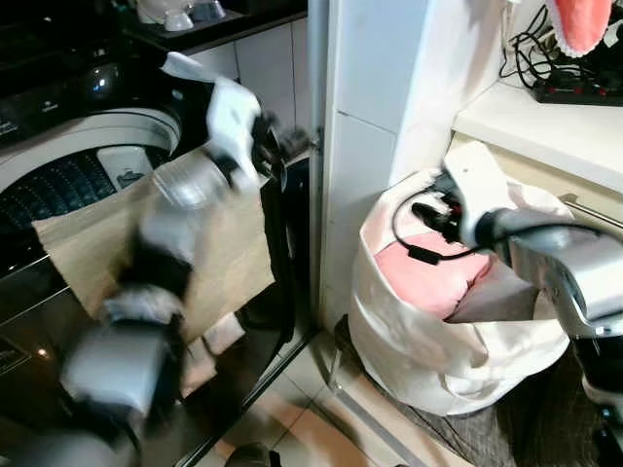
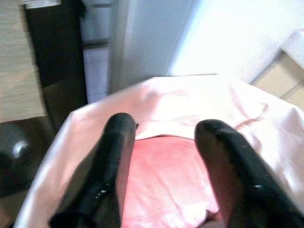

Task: Clothes washing

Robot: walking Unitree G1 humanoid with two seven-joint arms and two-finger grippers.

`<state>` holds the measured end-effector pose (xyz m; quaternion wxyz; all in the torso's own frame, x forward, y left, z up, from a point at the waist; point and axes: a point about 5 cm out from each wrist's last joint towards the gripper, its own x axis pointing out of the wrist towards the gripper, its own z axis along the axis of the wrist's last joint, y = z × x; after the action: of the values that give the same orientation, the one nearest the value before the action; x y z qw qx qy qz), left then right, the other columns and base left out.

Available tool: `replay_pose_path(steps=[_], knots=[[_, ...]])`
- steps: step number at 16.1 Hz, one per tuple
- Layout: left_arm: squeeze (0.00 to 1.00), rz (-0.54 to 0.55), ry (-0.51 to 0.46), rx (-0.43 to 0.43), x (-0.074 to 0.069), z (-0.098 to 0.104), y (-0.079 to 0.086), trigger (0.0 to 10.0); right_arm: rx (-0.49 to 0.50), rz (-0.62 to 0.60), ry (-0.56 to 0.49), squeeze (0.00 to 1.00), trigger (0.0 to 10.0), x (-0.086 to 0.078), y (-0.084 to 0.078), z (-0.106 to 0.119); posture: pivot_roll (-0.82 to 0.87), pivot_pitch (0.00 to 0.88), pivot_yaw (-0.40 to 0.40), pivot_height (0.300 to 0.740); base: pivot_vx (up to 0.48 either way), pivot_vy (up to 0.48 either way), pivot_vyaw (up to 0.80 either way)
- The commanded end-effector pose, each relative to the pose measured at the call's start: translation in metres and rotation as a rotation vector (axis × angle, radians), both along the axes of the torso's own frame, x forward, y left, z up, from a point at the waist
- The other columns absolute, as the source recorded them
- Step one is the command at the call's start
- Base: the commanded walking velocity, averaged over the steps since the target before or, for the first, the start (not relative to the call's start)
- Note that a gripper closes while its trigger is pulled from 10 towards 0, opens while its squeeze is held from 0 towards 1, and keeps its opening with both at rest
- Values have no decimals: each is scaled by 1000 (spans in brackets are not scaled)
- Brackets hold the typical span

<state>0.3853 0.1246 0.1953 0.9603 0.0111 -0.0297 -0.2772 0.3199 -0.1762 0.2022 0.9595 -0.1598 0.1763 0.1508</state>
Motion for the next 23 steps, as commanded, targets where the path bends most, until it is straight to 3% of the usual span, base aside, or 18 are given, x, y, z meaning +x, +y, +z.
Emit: replay_pose_path(steps=[1,2,4,5,8,9,12,15,16,20,23], knots=[[0,60,7,-8,0,3,6,10000,7,-24,-75,1000,10000,1,-3,11,-82,0,61,740,0,0,0],[0,117,10,-6,-5,-6,6,10000,11,-82,-139,1000,10000,0,-6,13,-75,0,53,740,0,0,0],[0,190,-25,17,-20,-19,7,10000,36,-170,-233,0,10000,-8,-8,6,-70,0,54,740,0,0,0],[0,257,-37,-20,-51,-36,15,10000,174,-177,-273,0,10000,-31,4,-15,-72,0,75,740,0,0,0],[0,295,2,-53,-89,-45,23,10000,288,-129,-282,0,10000,-61,26,-29,-60,0,77,740,0,-115,0],[0,308,2,-62,-94,-44,21,10000,294,-104,-266,0,10000,-64,33,-33,-56,0,76,740,0,-480,0],[0,321,4,-14,-103,-44,17,10000,320,-54,-259,0,10000,-60,42,-38,-20,0,56,740,0,-480,425],[0,382,31,75,-122,-48,26,10000,349,71,-262,0,10000,-57,58,-33,18,0,26,740,0,-480,800],[0,423,53,68,-129,-53,34,10000,350,101,-267,0,10000,-52,61,-32,35,0,8,740,0,-480,800],[0,488,24,97,-133,-46,42,10000,369,129,-262,0,10000,-47,65,-31,72,0,-26,740,0,-480,800],[0,421,-43,183,-122,-27,37,10000,454,128,-230,0,10000,-42,73,-34,86,0,-20,740,0,0,800]])
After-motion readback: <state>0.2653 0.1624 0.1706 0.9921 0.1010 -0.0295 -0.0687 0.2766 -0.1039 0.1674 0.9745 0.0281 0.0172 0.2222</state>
